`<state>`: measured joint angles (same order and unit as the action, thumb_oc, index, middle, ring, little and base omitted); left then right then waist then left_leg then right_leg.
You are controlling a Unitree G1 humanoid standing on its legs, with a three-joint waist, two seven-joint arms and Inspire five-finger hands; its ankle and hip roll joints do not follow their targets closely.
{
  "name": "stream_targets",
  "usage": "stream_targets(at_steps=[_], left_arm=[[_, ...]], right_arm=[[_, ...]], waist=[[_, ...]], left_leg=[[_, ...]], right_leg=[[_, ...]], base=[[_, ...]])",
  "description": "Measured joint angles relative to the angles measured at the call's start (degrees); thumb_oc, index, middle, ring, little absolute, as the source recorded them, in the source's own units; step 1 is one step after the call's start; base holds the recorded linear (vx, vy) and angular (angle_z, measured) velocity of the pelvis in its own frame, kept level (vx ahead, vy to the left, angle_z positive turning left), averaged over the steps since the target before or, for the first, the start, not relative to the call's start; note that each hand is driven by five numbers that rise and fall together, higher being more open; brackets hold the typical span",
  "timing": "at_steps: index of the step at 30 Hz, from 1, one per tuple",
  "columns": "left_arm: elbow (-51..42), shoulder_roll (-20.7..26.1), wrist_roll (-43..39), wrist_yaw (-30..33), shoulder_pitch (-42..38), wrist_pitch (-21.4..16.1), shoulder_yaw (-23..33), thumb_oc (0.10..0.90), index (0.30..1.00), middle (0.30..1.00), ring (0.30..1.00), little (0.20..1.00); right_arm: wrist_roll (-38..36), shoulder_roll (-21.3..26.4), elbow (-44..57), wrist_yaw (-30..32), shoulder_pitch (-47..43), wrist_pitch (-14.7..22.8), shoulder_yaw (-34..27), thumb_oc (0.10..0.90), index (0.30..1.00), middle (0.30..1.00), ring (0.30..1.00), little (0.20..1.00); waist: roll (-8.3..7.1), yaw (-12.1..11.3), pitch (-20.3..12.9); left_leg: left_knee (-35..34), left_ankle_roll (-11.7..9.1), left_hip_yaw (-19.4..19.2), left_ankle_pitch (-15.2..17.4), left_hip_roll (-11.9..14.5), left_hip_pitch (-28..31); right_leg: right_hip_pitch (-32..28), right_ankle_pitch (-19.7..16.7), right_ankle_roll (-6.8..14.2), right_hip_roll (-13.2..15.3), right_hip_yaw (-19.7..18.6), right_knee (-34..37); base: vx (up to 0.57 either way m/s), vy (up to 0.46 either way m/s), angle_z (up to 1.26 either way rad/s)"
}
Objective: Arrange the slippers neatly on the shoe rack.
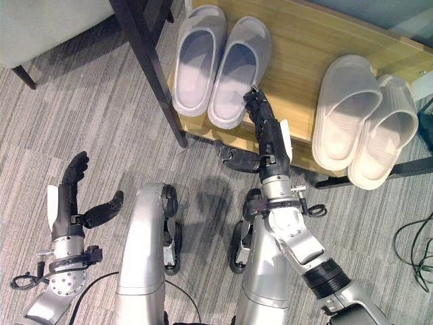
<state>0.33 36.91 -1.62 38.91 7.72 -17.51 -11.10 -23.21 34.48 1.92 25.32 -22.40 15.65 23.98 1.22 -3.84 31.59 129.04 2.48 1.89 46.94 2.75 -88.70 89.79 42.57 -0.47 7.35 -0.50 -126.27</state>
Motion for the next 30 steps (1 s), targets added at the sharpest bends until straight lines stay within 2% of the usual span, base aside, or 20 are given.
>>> stream_targets(at_steps=[7, 12, 16, 26, 30], left_arm=[[0.0, 0.0, -0.3, -0.7, 0.0, 0.0, 0.0, 0.800, 0.900, 0.900, 0.900, 0.900], [-0.6, -0.1, -0.2, -0.7, 0.2, 0.0, 0.1, 0.800, 0.900, 0.900, 0.900, 0.900], [-0.9, -0.1, -0.2, -0.7, 0.4, 0.0, 0.1, 0.800, 0.900, 0.900, 0.900, 0.900], [-0.9, 0.0, -0.2, -0.9, 0.4, 0.0, 0.1, 0.800, 0.900, 0.900, 0.900, 0.900], [-0.9, -0.1, -0.2, -0.9, -0.5, 0.0, 0.2, 0.800, 0.900, 0.900, 0.900, 0.900]], right_arm=[[0.0, 0.0, 0.0, 0.3, 0.1, 0.0, -0.3, 0.800, 0.900, 0.900, 0.900, 0.900], [0.5, 0.0, 2.2, 1.5, 3.2, 0.1, -4.2, 0.800, 0.900, 0.900, 0.900, 0.900], [-0.2, 0.0, 4.4, 1.4, 5.6, 1.8, -5.6, 0.800, 0.900, 0.900, 0.900, 0.900], [-2.9, 0.0, 4.7, 1.2, 5.9, 3.3, -5.6, 0.800, 0.900, 0.900, 0.900, 0.900], [-3.9, 0.0, 10.7, 0.1, 7.1, 4.1, -5.8, 0.800, 0.900, 0.900, 0.900, 0.900]], waist=[[0.01, 0.1, 0.0], [0.09, -0.6, 0.0], [0.08, -0.7, 0.0], [0.03, -0.2, 0.0], [-0.01, 0.9, 0.0]], left_leg=[[0.0, 0.0, 0.0, 0.0, 0.0, 0.0], [0.0, 0.0, 0.0, 0.0, -0.1, 0.0], [0.0, -0.1, -0.1, 0.0, -0.2, 0.0], [0.0, -0.1, 0.0, 0.0, -0.3, 0.0], [0.0, -0.1, -0.1, 0.0, -0.3, 0.0]], right_leg=[[0.0, 0.0, 0.0, 0.0, 0.0, 0.0], [0.1, 0.0, -0.1, 0.1, 0.0, -0.1], [0.1, 0.0, -0.1, 0.2, -0.1, -0.1], [0.0, 0.0, 0.0, 0.2, 0.0, -0.2], [0.0, 0.0, 0.1, 0.2, 0.0, -0.2]], base=[[0.00, 0.000, 0.00], [0.00, 0.000, 0.00], [0.00, 0.000, 0.00], [0.00, -0.015, 0.00], [0.00, -0.072, 0.00]])
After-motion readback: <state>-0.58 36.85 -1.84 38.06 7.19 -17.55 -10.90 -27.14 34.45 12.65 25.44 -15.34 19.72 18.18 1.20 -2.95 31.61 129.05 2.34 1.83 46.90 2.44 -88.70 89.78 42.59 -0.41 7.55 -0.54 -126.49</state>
